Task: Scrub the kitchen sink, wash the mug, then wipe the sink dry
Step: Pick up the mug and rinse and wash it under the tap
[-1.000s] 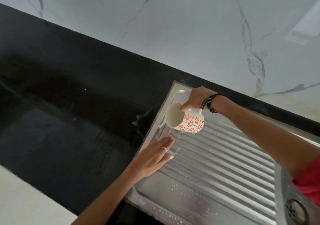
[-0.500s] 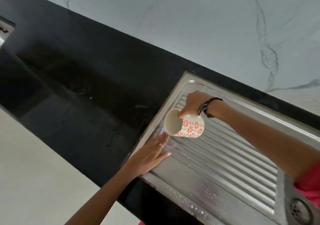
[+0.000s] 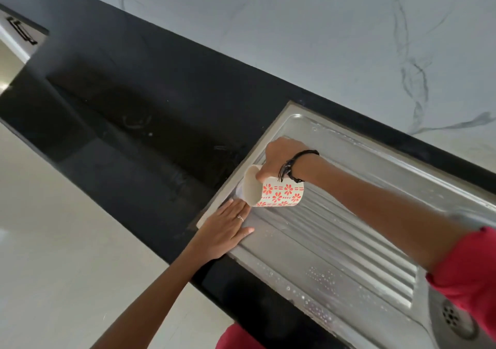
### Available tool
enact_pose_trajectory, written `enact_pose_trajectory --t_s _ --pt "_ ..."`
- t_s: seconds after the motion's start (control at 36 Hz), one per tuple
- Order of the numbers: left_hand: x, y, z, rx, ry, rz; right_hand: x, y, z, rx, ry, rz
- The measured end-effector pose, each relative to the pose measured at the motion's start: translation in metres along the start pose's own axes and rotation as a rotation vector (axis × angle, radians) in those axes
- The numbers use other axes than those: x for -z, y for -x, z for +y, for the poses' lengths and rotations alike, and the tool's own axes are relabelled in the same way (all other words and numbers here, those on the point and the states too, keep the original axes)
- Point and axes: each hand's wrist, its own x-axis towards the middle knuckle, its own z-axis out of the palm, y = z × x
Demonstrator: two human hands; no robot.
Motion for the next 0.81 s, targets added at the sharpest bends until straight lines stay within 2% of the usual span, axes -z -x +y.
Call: enact_pose_trajectory --t_s 0.11,0.17,0.25,0.33,0.47,0.69,0.81 --pt "0.003 0.009 0.008 -0.073 0.42 0.006 -0.006 0.008 0.002 -0.037 -0.103 -0.002" --pt "0.009 0.018 0.006 -0.101 0.52 0.035 -0.01 0.011 0.006 -0.072 -0.199 -0.024" --pt "0.013 0.029 -0.01 -0.105 0.411 0.153 -0.015 0.017 0.009 -0.08 -0.251 -0.044" --pt "0.007 0.035 -0.031 0.019 0.271 0.089 -0.014 0.026 0.005 -0.033 -0.177 -0.038" --pt "-0.013 0.038 -0.033 0.034 0.054 0.008 -0.019 0.039 -0.003 0.043 -0.061 -0.012" --pt "-0.014 0.032 0.015 -0.145 0.064 -0.077 -0.029 0.058 0.009 0.01 -0.068 -0.057" --pt "-0.015 0.019 0.033 -0.168 0.139 -0.104 -0.027 0.075 0.024 -0.013 -0.109 -0.09"
